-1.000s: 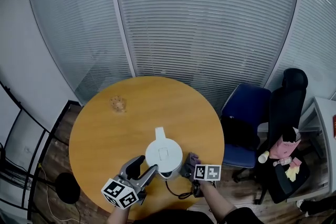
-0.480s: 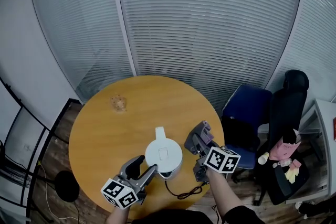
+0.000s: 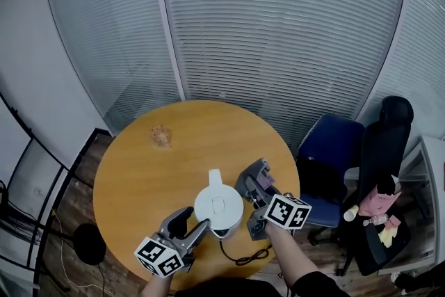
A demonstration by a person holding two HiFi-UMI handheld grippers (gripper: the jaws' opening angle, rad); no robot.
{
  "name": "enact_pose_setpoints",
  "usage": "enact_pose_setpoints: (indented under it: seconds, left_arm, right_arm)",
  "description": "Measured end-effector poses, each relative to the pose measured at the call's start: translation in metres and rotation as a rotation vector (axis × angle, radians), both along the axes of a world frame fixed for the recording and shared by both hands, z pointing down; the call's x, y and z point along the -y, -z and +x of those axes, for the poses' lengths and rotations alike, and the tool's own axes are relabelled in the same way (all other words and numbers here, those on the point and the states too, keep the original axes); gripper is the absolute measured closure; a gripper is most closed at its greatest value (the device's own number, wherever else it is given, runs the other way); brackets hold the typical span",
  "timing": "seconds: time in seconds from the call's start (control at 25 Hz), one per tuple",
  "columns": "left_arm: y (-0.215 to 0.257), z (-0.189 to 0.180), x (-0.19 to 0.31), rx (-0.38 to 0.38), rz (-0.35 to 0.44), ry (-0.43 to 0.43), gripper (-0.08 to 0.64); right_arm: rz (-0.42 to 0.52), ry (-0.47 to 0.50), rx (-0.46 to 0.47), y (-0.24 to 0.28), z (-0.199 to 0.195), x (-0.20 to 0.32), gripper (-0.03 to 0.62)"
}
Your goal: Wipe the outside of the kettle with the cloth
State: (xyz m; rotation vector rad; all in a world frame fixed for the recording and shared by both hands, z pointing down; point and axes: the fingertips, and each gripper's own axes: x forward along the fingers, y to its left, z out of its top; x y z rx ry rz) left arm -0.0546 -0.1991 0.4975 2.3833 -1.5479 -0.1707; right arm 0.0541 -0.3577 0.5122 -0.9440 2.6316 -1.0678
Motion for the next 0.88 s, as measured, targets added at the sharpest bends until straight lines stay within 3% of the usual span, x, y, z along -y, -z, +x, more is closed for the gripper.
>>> enact_pose_setpoints:
  seconds: [0.6,0.88]
  left_arm:
    - [0.000,0.000,-0.001,-0.015,0.001,0.000,0.299]
    - [0.000,-0.001,0.000,-0.024,0.002,0.001,0.299]
  right_arm:
    - [-0.284,0.001,-0.281,-0.175,0.009,-0.007,0.495]
    - [-0.351,0.017,-0.413,-0.216,0.017,-0.014,0.495]
